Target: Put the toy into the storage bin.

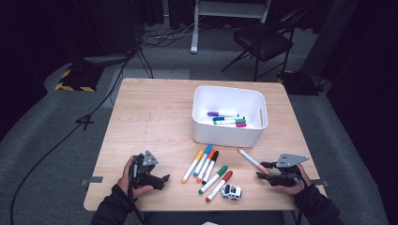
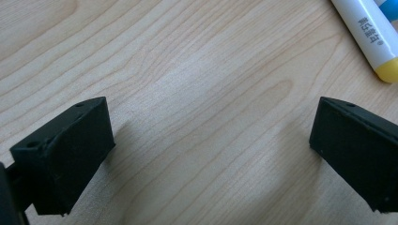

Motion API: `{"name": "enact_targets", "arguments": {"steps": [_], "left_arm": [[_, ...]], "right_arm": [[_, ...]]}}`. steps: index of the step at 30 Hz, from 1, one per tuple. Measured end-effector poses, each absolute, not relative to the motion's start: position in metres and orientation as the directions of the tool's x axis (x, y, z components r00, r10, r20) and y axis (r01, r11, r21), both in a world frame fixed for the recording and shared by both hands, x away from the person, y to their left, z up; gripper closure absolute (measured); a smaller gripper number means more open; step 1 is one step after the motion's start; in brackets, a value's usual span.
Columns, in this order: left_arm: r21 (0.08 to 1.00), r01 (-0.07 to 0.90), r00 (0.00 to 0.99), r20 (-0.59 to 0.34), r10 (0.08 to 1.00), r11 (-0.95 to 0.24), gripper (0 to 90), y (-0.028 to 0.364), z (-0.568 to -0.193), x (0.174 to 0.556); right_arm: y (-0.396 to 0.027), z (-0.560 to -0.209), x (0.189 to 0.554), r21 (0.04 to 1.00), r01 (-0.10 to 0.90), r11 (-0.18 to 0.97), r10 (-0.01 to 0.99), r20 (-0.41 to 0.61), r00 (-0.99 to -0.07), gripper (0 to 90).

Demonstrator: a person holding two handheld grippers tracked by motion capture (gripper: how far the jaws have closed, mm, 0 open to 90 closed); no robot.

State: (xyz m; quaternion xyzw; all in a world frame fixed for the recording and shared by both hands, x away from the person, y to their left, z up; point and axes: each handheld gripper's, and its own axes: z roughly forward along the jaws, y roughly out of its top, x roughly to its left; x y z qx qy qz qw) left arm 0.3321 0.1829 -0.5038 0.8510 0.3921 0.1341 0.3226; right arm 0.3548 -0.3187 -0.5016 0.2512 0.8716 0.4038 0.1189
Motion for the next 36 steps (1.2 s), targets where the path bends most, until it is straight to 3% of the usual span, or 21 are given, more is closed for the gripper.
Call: {"name": "enact_targets", "arguments": {"steps": [7,21,36], "left_arm": [[0.652,0.581,0.658,-0.025,0.753,-0.487,0.2,0.183,-0.504,0.332],[0.652,0.582,0.658,-0.025,0.753,-0.487,0.2,0.183,-0.504,0.332],[0.652,0.581,0.658,-0.025,0.752,-0.487,0.2,0.183,-0.504,0.332]], "right_arm": [[-0.318,-0.502,0.357,0.775,0.345,0.529,0.558,-0.011,-0.83,74.8],[-0.319,-0.496,0.354,0.796,0.286,0.533,0.525,-0.046,-0.85,75.2],[-0.326,-0.44,0.346,0.89,0.163,0.426,0.462,-0.059,-0.885,75.2]]}}
